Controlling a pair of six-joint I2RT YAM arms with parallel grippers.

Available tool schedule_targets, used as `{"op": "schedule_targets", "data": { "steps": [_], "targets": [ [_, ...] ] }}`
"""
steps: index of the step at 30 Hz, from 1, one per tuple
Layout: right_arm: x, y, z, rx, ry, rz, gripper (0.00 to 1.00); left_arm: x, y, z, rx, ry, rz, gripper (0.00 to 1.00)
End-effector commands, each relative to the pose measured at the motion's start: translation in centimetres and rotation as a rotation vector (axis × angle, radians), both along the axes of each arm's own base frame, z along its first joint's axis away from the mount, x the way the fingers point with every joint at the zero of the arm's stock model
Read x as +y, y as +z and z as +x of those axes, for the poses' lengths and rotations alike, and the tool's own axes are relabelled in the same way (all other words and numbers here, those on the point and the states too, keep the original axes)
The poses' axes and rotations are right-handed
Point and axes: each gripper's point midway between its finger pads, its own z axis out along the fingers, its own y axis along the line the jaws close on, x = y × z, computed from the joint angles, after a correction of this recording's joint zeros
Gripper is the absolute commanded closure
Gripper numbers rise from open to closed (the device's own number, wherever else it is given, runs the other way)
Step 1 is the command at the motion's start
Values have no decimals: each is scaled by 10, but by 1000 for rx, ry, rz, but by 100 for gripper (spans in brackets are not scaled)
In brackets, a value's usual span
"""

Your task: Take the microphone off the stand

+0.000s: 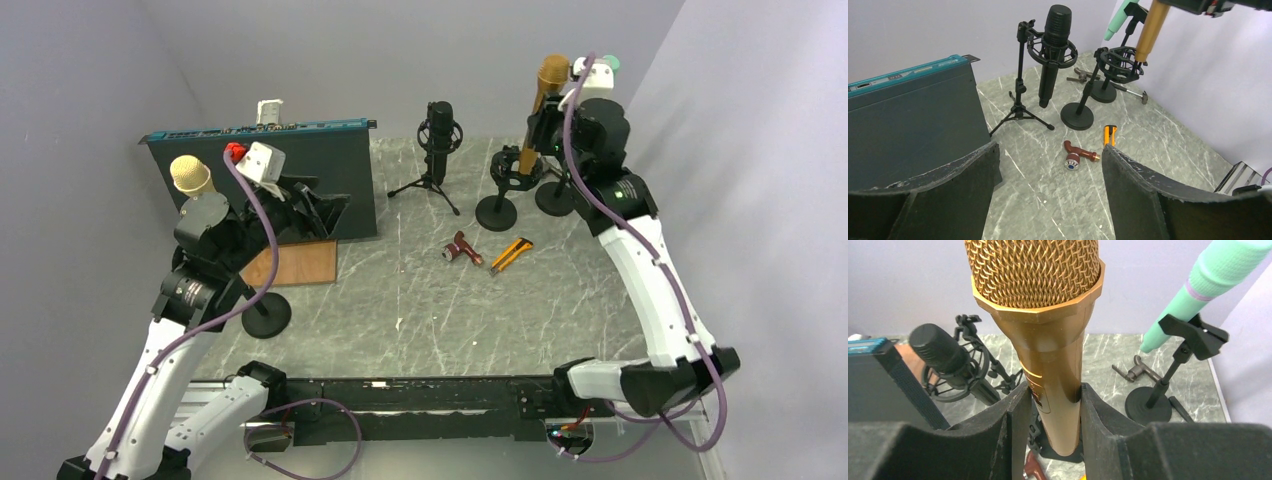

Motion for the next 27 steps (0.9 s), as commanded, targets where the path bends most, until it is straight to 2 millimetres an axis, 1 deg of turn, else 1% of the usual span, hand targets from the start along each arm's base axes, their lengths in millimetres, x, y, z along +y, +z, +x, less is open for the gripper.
{"op": "schedule_targets", "data": {
  "steps": [1,6,10,15,19,24,26,27],
  "targets": [
    [-11,54,-38,-155,4,63,100,-2,6,3,-14,-1,-17,22],
    [-30,46,-69,-170,-47,74,100,-4,5,5,-5,-3,-19,22],
    [-56,32,-93,-153,-153,70,100,-2,1,8,11,17,-19,22],
    [-94,-4,-121,-76,-360,116,100,1,-1,11,26,39,-16,22],
    [-117,-49,-136,56,-525,111,100,-1,-3,11,33,38,-8,23],
    [-129,-119,-138,231,-673,113,100,1,-5,14,41,59,3,25],
    [-134,-147,-139,313,-734,131,100,1,-6,15,44,62,5,25],
    [-138,-158,-139,342,-762,156,100,1,-6,15,46,61,7,25]
  ]
}}
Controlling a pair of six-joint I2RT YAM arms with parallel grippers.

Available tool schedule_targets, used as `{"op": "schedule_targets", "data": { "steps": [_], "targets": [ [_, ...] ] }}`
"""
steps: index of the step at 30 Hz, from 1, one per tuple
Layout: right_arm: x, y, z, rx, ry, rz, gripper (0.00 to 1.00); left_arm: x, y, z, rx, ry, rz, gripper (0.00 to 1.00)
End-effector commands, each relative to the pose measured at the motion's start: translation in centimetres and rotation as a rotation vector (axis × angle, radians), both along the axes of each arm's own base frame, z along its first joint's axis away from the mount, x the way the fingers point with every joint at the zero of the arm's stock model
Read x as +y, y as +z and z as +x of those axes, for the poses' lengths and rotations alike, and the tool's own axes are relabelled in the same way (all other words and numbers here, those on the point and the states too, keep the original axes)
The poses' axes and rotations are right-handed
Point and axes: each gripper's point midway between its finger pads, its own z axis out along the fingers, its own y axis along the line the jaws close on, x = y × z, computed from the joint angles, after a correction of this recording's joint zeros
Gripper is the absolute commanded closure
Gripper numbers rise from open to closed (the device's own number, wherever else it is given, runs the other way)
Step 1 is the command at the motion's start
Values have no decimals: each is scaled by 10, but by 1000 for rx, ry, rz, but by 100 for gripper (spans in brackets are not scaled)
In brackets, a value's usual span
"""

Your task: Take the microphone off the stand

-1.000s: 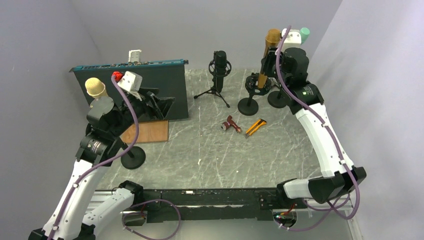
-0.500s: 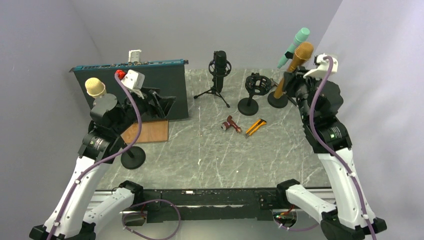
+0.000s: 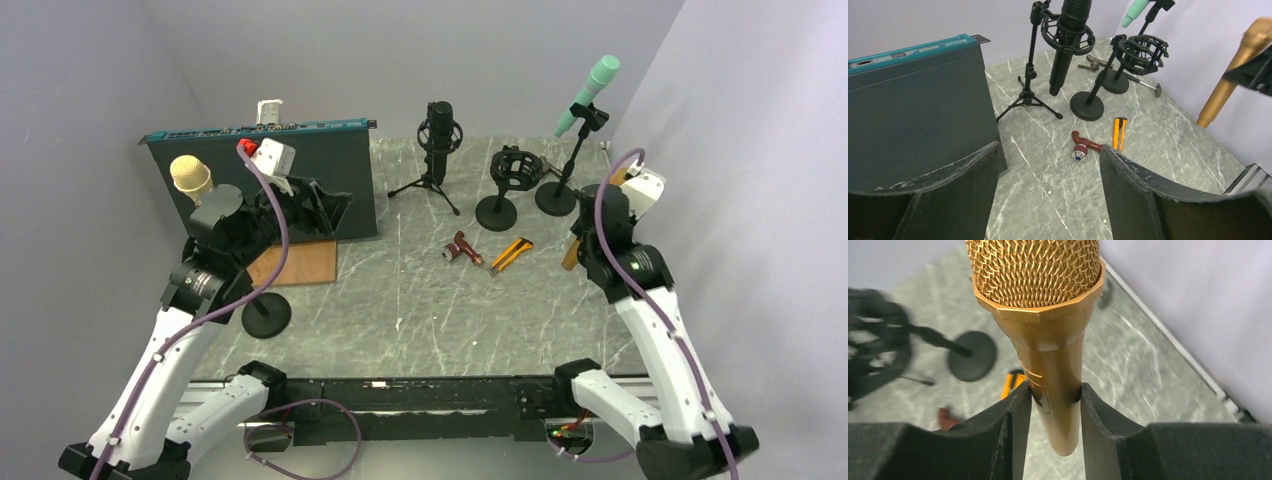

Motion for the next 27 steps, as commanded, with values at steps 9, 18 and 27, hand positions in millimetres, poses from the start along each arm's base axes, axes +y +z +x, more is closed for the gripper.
{"op": "schedule_targets", "data": {
  "steps": [9,18,27],
  "targets": [
    [-11,-145,-3,235,-261,499,100,1,6,8,21,27,15,29],
    [-54,-197,-36,183,-503,728,100,0,6,8,25,17,16,30],
    [-71,-250,-57,238,-642,903,100,-1,6,7,27,14,12,30]
  ]
}}
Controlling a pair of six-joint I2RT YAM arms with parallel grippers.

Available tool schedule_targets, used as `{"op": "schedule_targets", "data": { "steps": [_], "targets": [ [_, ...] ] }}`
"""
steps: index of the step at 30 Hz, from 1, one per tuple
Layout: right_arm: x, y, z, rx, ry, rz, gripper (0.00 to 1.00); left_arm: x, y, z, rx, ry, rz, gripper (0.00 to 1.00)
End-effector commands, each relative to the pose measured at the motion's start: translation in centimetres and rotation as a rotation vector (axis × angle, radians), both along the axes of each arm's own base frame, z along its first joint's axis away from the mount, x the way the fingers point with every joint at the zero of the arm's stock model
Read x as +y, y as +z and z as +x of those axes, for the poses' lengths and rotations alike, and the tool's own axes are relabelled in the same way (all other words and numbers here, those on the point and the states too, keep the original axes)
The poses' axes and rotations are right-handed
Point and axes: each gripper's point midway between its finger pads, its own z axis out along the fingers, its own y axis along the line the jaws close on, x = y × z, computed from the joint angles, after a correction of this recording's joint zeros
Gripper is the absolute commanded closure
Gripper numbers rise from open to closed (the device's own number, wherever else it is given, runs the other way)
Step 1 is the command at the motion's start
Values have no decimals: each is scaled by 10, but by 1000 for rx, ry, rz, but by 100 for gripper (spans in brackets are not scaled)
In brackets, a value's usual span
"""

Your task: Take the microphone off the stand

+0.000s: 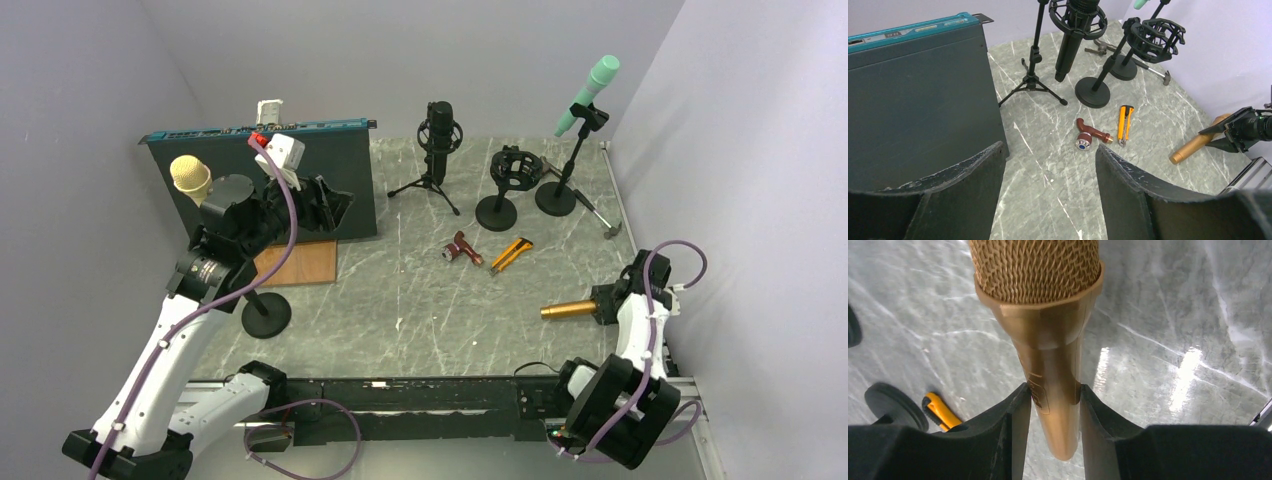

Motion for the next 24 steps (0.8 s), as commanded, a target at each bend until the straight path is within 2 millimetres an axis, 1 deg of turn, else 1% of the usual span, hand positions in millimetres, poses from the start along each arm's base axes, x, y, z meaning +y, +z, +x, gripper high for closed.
{"op": "schedule_targets", "data": {
  "steps": [1,4,5,9,11,13,18,21,22,24],
  "targets": [
    [-3,-7,12,-59,-35,53,100,0,23,-4,-53,-3,-24,30],
    [-8,-9,15,-72,-21,24,99,0,23,-4,-53,-2,-24,30],
    [-12,-11,12,-54,-41,4,96,0,24,-4,-54,-3,-25,30],
    [-16,-16,6,-34,-69,-16,83,-1,23,-4,-50,-9,-27,31],
    [-18,-19,3,-21,-75,-23,82,-1,22,-3,-47,-9,-24,31],
    [-18,-22,2,-13,-77,-22,80,-1,23,-4,-48,-7,-26,31],
    [-14,-30,1,6,-74,8,70,0,22,-3,-46,-4,-25,31],
    [-14,-29,1,8,-69,3,50,-1,22,-3,-46,-5,-25,31],
    [-15,-27,0,8,-69,-3,41,-1,22,-3,-45,-7,-26,31],
    [-16,-23,0,2,-64,-18,32,-2,22,-3,-44,-9,-29,31]
  ]
}}
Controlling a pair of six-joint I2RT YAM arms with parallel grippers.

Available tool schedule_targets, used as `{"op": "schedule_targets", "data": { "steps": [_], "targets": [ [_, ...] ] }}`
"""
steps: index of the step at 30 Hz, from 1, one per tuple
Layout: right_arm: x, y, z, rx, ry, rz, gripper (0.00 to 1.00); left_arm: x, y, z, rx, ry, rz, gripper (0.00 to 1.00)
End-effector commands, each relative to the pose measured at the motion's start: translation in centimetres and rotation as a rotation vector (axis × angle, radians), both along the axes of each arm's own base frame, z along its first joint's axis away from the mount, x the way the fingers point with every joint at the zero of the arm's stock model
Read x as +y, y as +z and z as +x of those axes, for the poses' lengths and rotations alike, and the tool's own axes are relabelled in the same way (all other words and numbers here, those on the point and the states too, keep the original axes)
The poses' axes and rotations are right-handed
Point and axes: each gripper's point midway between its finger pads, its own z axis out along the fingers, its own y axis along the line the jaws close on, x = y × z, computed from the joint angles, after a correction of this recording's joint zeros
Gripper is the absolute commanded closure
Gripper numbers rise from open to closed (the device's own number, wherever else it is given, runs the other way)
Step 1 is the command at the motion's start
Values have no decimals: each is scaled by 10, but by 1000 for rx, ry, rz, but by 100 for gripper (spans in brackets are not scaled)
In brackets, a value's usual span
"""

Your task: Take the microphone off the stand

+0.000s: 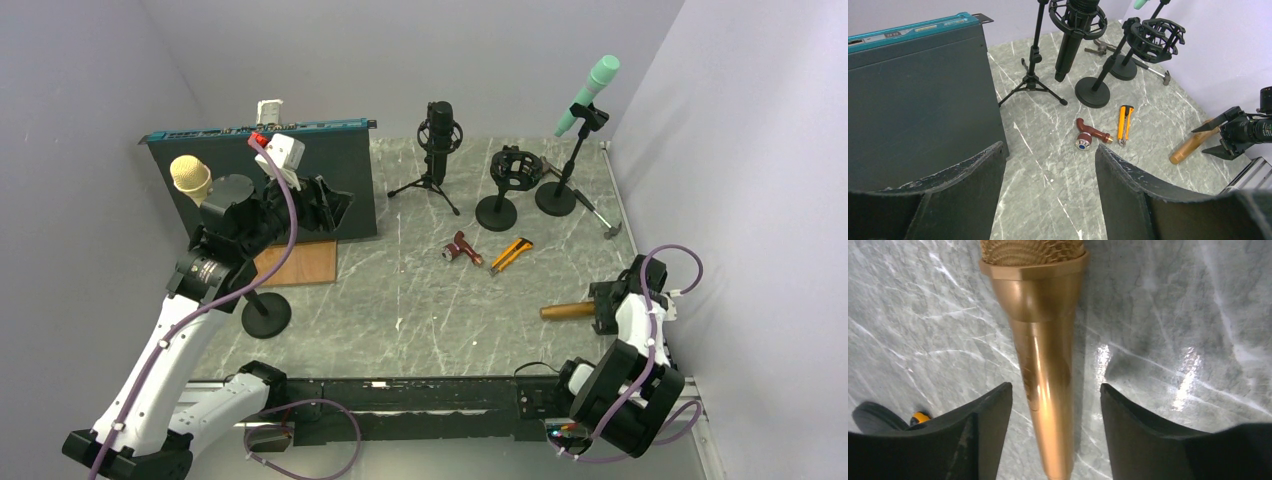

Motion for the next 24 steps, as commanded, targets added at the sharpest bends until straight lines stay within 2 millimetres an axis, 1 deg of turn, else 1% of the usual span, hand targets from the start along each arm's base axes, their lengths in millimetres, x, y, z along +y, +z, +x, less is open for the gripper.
{"op": "schedule_targets", "data": {
  "steps": [1,3,4,7,11,13,15,16,17,18,19,20,21,23,24],
  "targets": [
    [-11,12,3,-29,-14,-59,26,-2,22,-3,-43,-10,-30,31],
    [-15,22,4,-45,-8,-88,22,-3,21,-3,-42,-18,-33,31],
    [-15,31,6,-66,0,-103,20,-4,21,-3,-41,-23,-34,31],
    [-10,53,16,-144,37,-120,14,-8,21,-4,-35,-41,-38,31],
    [-7,86,24,-213,71,-182,2,-11,18,-3,-22,-58,-42,30],
    [-3,104,31,-240,115,-220,0,-13,17,-2,-18,-64,-42,30],
    [8,126,47,-291,214,-274,0,-14,16,-2,-15,-70,-44,30],
    [20,137,60,-336,316,-305,0,-15,16,-2,-13,-74,-46,30],
    [39,149,76,-399,455,-326,0,-16,16,-2,-10,-79,-48,30],
    [67,162,91,-484,637,-327,0,-17,16,-3,-9,-87,-52,29],
    [95,172,101,-570,799,-323,0,-19,15,-3,-6,-96,-55,30],
    [122,184,108,-652,922,-320,0,-21,15,-3,-3,-105,-58,29],
    [150,193,110,-712,1022,-317,0,-23,14,-4,2,-118,-61,29],
    [182,206,114,-771,1127,-349,0,-25,14,-4,4,-129,-62,27],
    [191,211,115,-785,1154,-366,0,-25,13,-3,10,-129,-60,27]
  ]
}}
